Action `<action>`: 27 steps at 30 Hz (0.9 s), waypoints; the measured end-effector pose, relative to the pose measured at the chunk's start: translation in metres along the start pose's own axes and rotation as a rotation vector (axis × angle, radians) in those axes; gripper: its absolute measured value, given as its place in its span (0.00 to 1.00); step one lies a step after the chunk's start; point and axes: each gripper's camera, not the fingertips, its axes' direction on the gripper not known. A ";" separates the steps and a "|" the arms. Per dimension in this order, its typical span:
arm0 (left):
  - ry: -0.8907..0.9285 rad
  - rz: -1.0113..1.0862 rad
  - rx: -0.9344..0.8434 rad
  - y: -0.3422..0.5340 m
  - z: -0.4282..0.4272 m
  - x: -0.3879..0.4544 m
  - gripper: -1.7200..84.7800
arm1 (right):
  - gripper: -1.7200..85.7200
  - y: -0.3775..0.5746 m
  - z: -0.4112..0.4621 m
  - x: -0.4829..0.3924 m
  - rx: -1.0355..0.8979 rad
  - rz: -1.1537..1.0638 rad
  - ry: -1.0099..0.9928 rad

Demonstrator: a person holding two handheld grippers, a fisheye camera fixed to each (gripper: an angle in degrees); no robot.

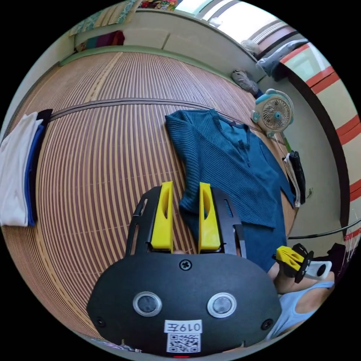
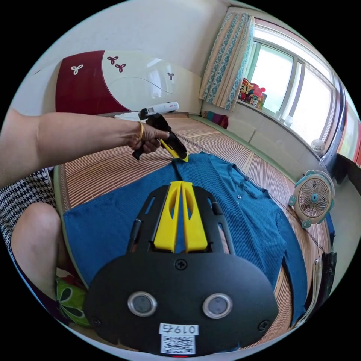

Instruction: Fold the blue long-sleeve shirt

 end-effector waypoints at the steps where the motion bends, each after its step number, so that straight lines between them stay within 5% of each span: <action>1: 0.004 -0.019 0.008 0.003 -0.001 -0.002 0.12 | 0.01 0.002 0.002 0.002 -0.007 -0.003 0.003; 9: 0.122 -0.213 -0.010 0.011 -0.002 -0.027 0.10 | 0.01 0.008 0.006 0.021 0.009 0.020 -0.017; 14: 0.387 -0.260 0.069 0.026 -0.006 -0.046 0.11 | 0.01 0.010 0.007 0.032 0.006 0.023 -0.012; 27: 0.171 -0.131 0.042 0.022 0.000 -0.023 0.10 | 0.01 0.007 0.014 0.057 -0.035 0.023 0.028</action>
